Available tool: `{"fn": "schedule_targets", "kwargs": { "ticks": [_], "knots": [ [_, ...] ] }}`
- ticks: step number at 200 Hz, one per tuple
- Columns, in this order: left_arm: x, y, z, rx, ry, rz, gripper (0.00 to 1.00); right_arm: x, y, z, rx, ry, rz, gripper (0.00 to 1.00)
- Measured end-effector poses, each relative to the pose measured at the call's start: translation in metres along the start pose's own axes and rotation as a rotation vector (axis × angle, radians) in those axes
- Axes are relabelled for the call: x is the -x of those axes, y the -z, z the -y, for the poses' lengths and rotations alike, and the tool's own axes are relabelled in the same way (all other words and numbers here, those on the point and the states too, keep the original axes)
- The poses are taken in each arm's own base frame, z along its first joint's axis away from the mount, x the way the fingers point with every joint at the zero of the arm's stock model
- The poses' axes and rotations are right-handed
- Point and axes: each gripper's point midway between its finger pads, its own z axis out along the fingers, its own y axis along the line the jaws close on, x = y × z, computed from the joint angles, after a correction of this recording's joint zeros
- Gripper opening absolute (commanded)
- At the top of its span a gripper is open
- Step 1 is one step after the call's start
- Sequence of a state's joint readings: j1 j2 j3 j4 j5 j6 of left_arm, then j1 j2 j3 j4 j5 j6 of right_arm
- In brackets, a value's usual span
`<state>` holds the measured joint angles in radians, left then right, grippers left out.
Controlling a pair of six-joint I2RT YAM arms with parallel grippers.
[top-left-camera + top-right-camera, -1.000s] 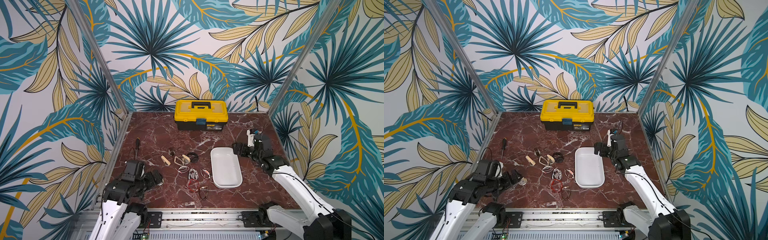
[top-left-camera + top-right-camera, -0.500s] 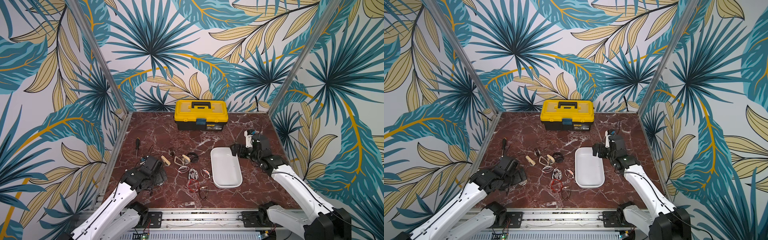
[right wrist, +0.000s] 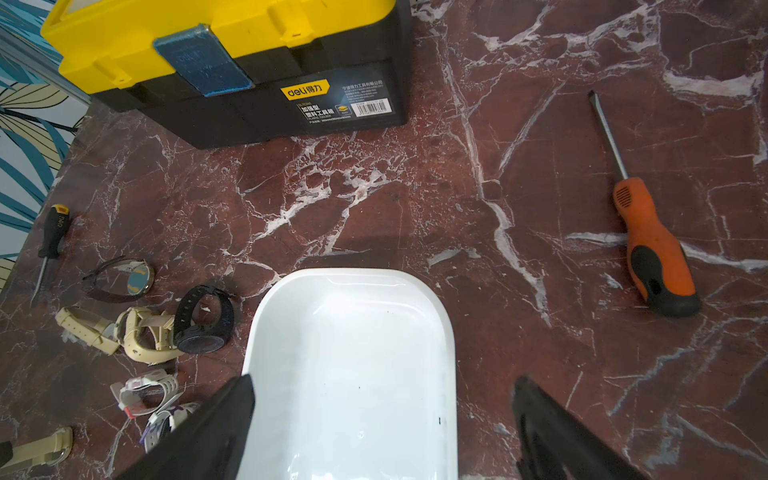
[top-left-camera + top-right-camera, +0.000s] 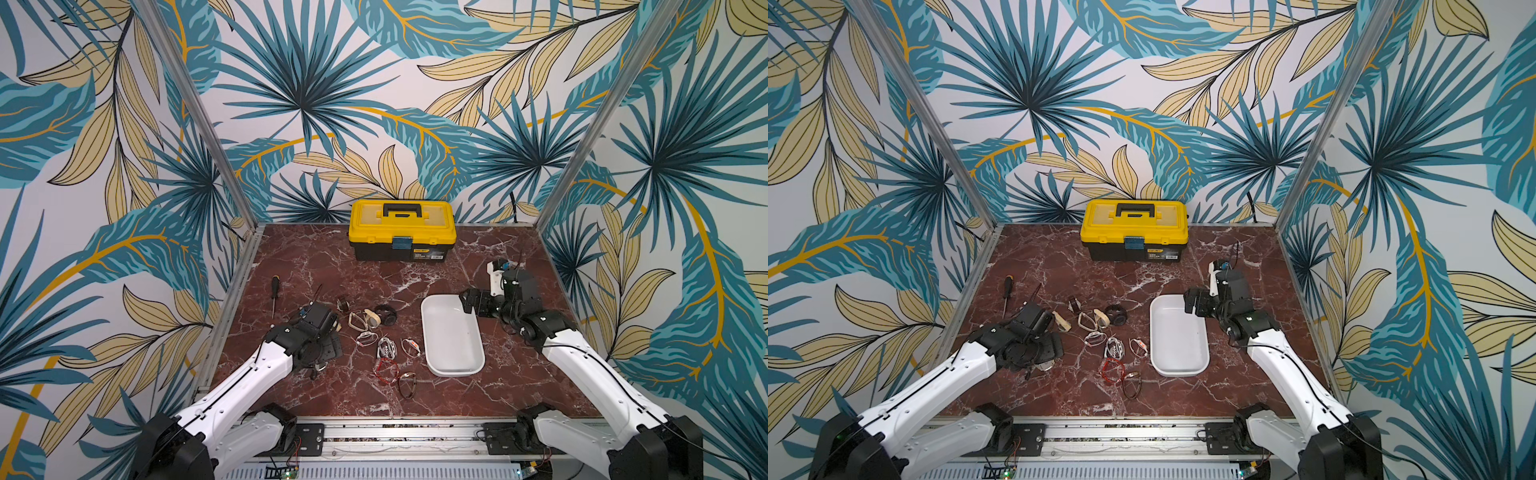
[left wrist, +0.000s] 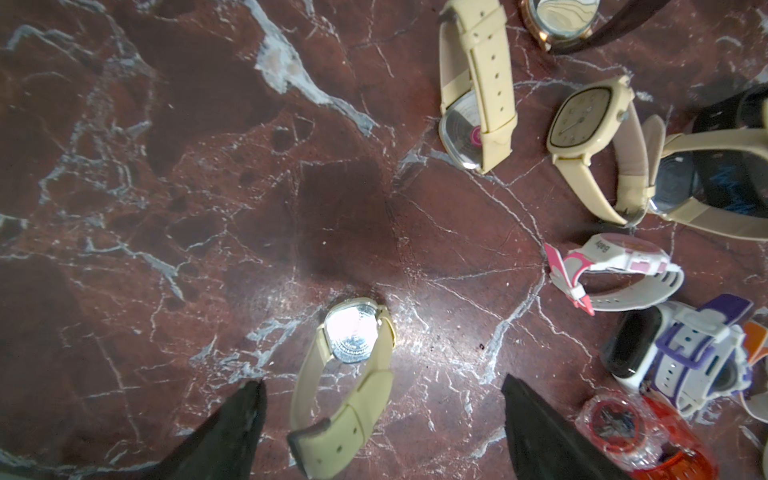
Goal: Put the watch into the storage box
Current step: Pick up the watch at the center of the board.
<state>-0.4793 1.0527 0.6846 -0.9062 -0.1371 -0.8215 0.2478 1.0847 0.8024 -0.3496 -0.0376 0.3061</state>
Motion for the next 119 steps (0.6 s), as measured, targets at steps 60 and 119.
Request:
{"fn": "schedule_targets", "kwargs": {
  "ticks": [60, 119],
  "knots": [
    [-0.015, -0.016, -0.006, 0.019, -0.031, -0.054, 0.60, -0.001, 0.000, -0.001, -0.002, 0.005, 0.000, 0.99],
    [-0.018, -0.019, 0.000, -0.016, -0.043, -0.067, 0.31, -0.001, 0.000, -0.002, -0.004, 0.009, 0.000, 0.99]
  ]
}}
